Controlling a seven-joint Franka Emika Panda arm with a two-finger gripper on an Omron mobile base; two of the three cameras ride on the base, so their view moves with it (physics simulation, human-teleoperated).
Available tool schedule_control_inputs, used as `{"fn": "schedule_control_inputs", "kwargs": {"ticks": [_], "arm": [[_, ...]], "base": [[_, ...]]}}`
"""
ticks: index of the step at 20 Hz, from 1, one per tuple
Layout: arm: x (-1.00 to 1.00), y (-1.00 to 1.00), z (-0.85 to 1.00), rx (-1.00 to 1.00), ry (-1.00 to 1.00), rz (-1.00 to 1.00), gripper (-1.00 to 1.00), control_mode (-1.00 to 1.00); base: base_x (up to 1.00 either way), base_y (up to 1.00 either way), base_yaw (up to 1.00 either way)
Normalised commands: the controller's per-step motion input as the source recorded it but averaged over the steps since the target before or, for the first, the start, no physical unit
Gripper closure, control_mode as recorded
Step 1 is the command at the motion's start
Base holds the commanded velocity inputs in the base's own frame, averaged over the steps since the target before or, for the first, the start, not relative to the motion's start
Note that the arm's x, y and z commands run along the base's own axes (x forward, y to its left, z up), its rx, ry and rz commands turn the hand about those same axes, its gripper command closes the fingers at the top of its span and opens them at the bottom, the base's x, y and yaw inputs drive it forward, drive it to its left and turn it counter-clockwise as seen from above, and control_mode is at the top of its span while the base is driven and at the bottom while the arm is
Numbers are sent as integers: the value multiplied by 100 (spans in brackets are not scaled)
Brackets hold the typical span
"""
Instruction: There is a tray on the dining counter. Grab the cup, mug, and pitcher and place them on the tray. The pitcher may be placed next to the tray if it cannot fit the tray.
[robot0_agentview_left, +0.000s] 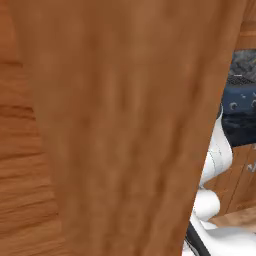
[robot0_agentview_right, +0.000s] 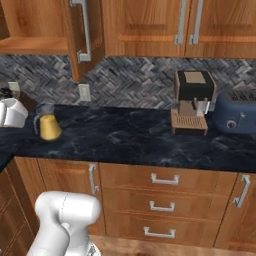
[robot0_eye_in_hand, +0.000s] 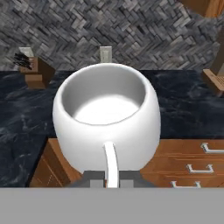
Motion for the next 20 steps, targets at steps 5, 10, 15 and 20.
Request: {"fn": "schedule_control_inputs", "kwargs": {"ticks": [5,10,15,20], "arm": [[0,0,0,0,0,0,100,100],[0,0,0,0,0,0,100,100],[0,0,0,0,0,0,100,100],[0,0,0,0,0,0,100,100]], "base": [[-18,-79,10],[0,-89,0],[0,-80,-10],[0,-47,-54]]}}
